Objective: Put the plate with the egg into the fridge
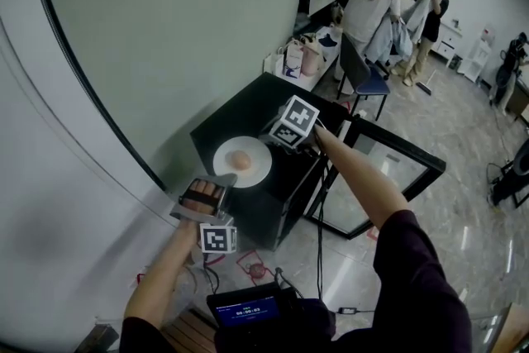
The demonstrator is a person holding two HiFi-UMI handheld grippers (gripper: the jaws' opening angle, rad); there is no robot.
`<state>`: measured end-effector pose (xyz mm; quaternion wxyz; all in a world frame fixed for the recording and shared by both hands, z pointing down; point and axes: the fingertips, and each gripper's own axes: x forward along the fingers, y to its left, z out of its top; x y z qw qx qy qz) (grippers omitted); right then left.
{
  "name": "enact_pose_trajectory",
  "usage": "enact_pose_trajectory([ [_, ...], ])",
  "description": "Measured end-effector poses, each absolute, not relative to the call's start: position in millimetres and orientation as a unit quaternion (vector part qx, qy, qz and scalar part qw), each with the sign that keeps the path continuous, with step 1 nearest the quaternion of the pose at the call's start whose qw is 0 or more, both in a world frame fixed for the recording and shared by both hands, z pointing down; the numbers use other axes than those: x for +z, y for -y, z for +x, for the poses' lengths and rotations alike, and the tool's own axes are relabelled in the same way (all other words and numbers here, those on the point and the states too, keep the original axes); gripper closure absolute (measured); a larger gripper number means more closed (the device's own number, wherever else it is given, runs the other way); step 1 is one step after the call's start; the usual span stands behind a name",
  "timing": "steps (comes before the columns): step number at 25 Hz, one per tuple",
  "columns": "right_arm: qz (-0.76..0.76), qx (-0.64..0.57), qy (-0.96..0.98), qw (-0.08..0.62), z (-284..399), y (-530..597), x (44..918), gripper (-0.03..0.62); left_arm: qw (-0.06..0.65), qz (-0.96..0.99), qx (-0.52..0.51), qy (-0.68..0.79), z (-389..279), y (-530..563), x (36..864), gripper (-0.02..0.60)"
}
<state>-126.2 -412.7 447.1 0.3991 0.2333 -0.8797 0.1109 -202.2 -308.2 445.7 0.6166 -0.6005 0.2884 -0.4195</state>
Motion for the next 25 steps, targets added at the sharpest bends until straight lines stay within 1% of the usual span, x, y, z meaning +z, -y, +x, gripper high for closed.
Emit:
enact_pose_trajectory([
  [3,0.244,0.112,0.887,0.375,-126.9,407.5,439.2,0.588,0.62,-0.596,-0.424,-0.284,-203.2,307.8,446.8,0.551],
  [6,0.282,0.11,0.902,0.307,-122.9,407.2,422.1,0.588,0.628,-0.587,-0.427,-0.282,-203.8,305.4,441.3,0.555],
  [10,0.362,0.08,0.914,0.163,-105.0,397.8,386.2,0.588,0.627,-0.585,-0.429,-0.283,-203.9,301.3,430.6,0.555],
  [14,0.437,0.027,0.899,0.005,-80.0,351.2,347.6,0.588,0.623,-0.593,-0.42,-0.289,-201.9,291.5,415.6,0.555],
  [16,0.469,0.005,0.881,-0.052,-67.3,322.5,340.6,0.588,0.62,-0.602,-0.411,-0.291,-200.6,285.8,410.8,0.555],
  [20,0.516,-0.023,0.85,-0.108,-50.4,265.2,346.9,0.588,0.614,-0.611,-0.404,-0.295,-200.4,270.4,408.1,0.555],
  [25,0.546,-0.049,0.825,-0.138,-28.7,202.9,359.8,0.588,0.623,-0.599,-0.413,-0.286,-189.6,234.9,420.8,0.555],
])
